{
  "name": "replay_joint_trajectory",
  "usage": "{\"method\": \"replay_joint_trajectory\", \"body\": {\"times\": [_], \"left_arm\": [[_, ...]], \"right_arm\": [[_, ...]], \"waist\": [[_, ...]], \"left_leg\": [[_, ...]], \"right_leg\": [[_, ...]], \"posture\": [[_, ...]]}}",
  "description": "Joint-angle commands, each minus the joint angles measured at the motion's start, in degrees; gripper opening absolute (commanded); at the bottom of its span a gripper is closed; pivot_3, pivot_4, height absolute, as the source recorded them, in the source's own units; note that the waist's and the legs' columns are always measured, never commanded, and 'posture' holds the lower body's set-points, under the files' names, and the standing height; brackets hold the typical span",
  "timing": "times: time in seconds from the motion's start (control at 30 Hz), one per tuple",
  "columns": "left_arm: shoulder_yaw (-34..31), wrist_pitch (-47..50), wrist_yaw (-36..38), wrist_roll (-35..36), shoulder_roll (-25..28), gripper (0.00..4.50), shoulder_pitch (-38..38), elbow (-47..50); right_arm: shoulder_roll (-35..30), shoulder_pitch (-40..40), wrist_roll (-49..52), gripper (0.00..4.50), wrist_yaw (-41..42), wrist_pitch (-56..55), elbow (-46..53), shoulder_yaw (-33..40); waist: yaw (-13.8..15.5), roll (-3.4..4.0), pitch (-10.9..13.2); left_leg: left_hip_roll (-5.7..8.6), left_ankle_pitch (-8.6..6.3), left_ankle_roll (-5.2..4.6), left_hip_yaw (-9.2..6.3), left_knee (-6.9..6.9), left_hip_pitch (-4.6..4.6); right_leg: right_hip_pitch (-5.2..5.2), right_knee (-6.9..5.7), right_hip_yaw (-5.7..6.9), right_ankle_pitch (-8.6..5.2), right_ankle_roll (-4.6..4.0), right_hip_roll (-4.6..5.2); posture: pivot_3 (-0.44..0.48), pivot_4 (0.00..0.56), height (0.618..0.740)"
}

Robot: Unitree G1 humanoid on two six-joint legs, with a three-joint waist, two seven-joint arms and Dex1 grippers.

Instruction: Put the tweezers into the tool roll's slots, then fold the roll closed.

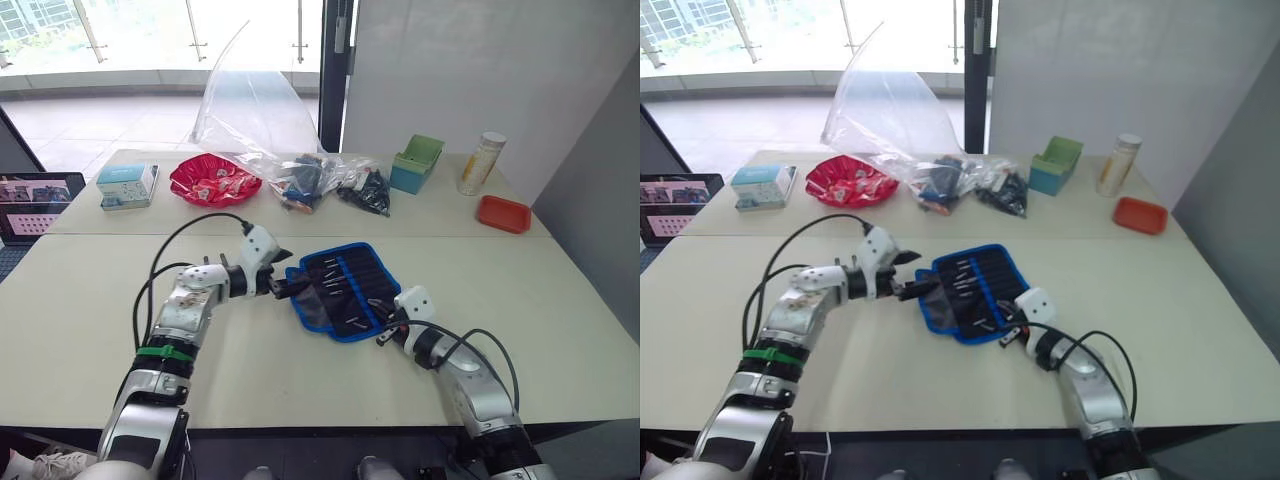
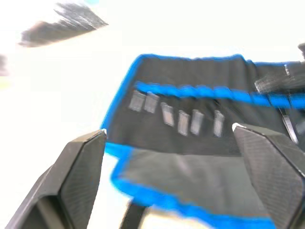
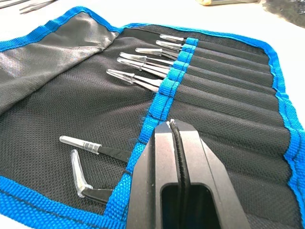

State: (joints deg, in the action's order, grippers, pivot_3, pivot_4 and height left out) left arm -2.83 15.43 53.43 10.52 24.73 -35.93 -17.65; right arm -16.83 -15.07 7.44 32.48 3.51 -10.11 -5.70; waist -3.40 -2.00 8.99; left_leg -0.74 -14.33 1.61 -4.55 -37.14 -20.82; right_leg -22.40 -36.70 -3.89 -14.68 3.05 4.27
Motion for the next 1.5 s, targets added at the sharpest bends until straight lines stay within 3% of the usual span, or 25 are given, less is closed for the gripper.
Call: {"method": "replay_joint_trajectory", "body": {"times": [0.03,0.33,0.43,0.73,0.93,1.3,1.5], "left_arm": [[-7.08,0.57,-4.02,4.11,2.3,4.48,5.22,7.25],[-21.98,0.61,-20.48,8.65,0.57,4.48,21.39,19.27],[-26.03,-1.9,-27.39,8.96,-5.12,4.48,32.57,28.65],[-28.6,-7.89,-33.0,10.48,-12.23,4.48,49.33,37.74],[-26.65,-10.12,-34.92,11.17,-14.86,4.48,50.73,40.11],[-25.12,-11.02,-37.36,9.67,-13.64,4.48,49.49,38.54],[-23.24,-8.17,-39.17,9.02,-11.29,4.48,43.74,35.33]], "right_arm": [[0.13,0.55,-1.35,0.0,1.58,0.76,-3.9,-1.92],[0.68,-2.87,-1.86,0.0,4.85,-0.46,-8.44,-3.4],[1.45,-3.55,-1.96,0.0,6.33,-0.73,-9.64,-4.43],[1.84,-5.17,-1.58,0.0,8.14,-1.36,-12.18,-3.87],[1.77,-5.63,-1.85,0.0,8.69,-1.8,-13.03,-3.9],[1.65,-4.54,-1.8,0.0,8.38,-1.53,-11.88,-3.71],[1.77,-3.97,-1.95,0.0,7.5,-1.27,-11.0,-3.32]], "waist": [[-0.34,0.01,0.0],[-0.68,-0.04,-0.01],[-1.02,-0.05,-0.03],[-0.66,-0.31,-0.17],[-0.73,-0.33,-0.18],[-0.72,-0.34,-0.19],[-0.57,-0.34,-0.18]], "left_leg": [[-0.01,0.0,0.0,0.01,0.04,0.06],[-0.08,-0.01,0.01,0.1,0.14,0.36],[-0.17,-0.02,0.01,0.3,0.27,0.6],[-0.23,-0.02,0.02,0.35,0.27,0.64],[-0.27,-0.03,0.02,0.38,0.27,0.64],[-0.3,-0.03,0.02,0.39,0.27,0.63],[-0.3,-0.03,0.02,0.37,0.28,0.61]], "right_leg": [[0.02,0.0,0.0,-0.01,-0.02,0.0],[0.15,-0.03,-0.03,-0.01,-0.05,0.0],[0.15,-0.03,-0.06,-0.01,-0.07,0.03],[0.18,0.02,-0.05,-0.08,-0.24,-0.03],[0.19,0.01,-0.06,-0.11,-0.3,-0.1],[0.19,0.03,-0.08,-0.12,-0.31,-0.16],[0.18,0.06,-0.06,-0.13,-0.32,-0.16]], "posture": [[0.0,0.15,0.738],[0.0,0.15,0.738],[0.0,0.15,0.738],[0.0,0.15,0.738],[0.0,0.15,0.738],[0.0,0.15,0.738],[0.0,0.15,0.738]]}}
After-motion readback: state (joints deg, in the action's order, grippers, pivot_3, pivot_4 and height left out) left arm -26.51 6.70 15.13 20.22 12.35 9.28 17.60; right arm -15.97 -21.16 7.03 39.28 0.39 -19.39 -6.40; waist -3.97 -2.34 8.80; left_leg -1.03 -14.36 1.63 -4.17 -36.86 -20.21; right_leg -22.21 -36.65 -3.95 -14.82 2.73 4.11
